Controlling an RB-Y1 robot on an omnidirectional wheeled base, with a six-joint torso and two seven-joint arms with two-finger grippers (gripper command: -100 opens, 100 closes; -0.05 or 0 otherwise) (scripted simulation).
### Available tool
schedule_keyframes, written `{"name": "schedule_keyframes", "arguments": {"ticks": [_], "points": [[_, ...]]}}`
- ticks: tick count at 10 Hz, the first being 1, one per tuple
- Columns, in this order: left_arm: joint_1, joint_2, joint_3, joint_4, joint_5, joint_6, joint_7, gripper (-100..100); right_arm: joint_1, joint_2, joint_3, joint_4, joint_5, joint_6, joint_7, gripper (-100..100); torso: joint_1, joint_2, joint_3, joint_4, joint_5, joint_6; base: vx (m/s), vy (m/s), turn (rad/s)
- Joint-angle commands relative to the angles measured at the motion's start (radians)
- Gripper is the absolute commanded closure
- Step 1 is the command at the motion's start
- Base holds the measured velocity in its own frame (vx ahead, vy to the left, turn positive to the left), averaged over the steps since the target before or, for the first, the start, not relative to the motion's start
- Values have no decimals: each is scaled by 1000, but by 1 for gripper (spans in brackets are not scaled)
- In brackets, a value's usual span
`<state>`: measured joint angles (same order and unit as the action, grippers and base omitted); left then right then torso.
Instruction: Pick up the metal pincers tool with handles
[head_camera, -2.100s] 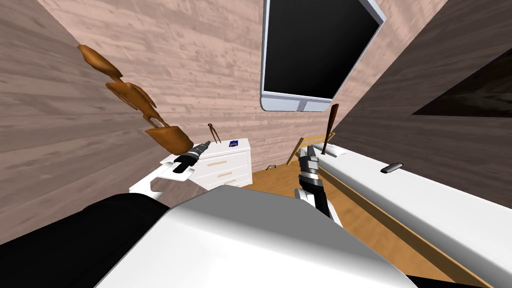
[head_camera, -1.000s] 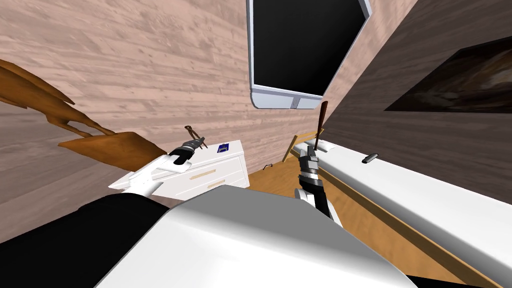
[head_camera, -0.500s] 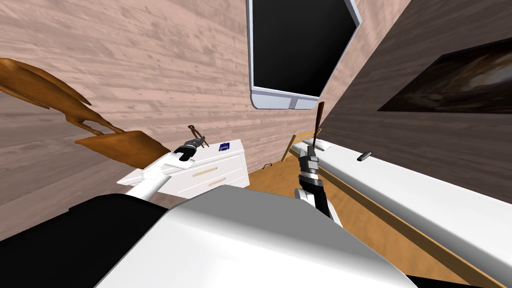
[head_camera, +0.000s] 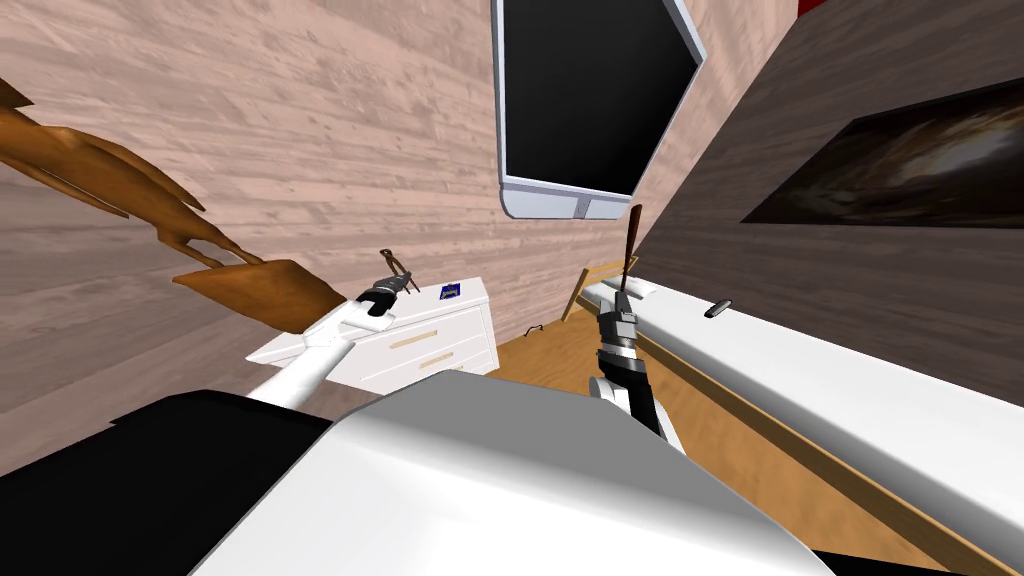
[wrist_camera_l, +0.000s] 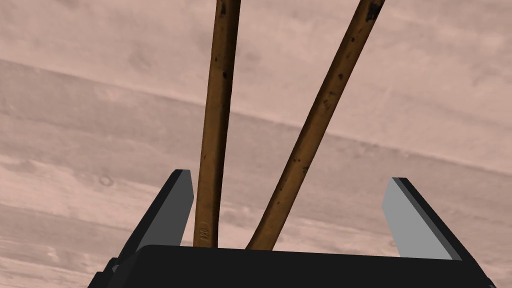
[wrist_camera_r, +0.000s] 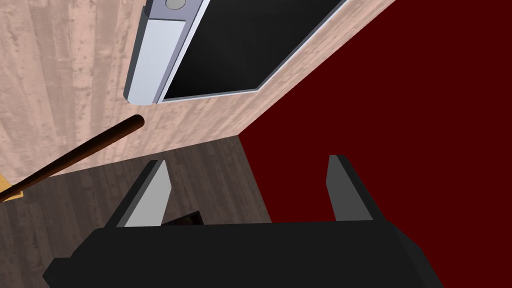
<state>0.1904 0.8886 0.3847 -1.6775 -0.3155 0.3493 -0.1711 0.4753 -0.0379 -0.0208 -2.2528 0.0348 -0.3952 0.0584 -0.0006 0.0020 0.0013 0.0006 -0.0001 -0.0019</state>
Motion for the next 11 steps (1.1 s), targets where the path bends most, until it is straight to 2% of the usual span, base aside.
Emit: {"name": "schedule_keyframes", "arguments": {"ticks": [1, 4, 5, 7, 9, 10, 11], "points": [[-50, 2, -42, 50, -34, -29, 2, -100, 0, 0, 0, 0, 0, 0, 0, 0, 0, 0, 0, 0, 0, 0, -82, -9, -79], [-121, 2, -42, 139, -34, -29, 2, -100, 0, 0, 0, 0, 0, 0, 0, 0, 1, 4, 3, 1, 0, 0, -62, 2, -10], [-161, 4, -82, 169, -67, -54, 4, -100, 0, 0, 0, 0, 0, 0, 0, 0, 1, 2, 1, 0, 0, 0, -88, 0, -69], [-225, 4, -82, 228, -67, -54, 4, -100, 0, 0, 0, 0, 0, 0, 0, 0, 0, 6, 3, 1, 0, 0, -75, -6, -28], [-235, 4, -82, 265, -67, -54, 4, -100, 0, 0, 0, 0, 0, 0, 0, 0, 0, 2, 1, 0, 0, 0, 0, -4, 7], [-276, 6, -123, 303, -99, -80, 6, -100, 0, 0, 0, 0, 0, 0, 0, 0, 1, 0, 0, 0, 0, 0, -78, -22, -81], [-301, 6, -123, 327, -99, -80, 6, -100, 0, 0, 0, 0, 0, 0, 0, 0, -1, 3, 2, 0, 0, 1, -119, -2, -55]]}}
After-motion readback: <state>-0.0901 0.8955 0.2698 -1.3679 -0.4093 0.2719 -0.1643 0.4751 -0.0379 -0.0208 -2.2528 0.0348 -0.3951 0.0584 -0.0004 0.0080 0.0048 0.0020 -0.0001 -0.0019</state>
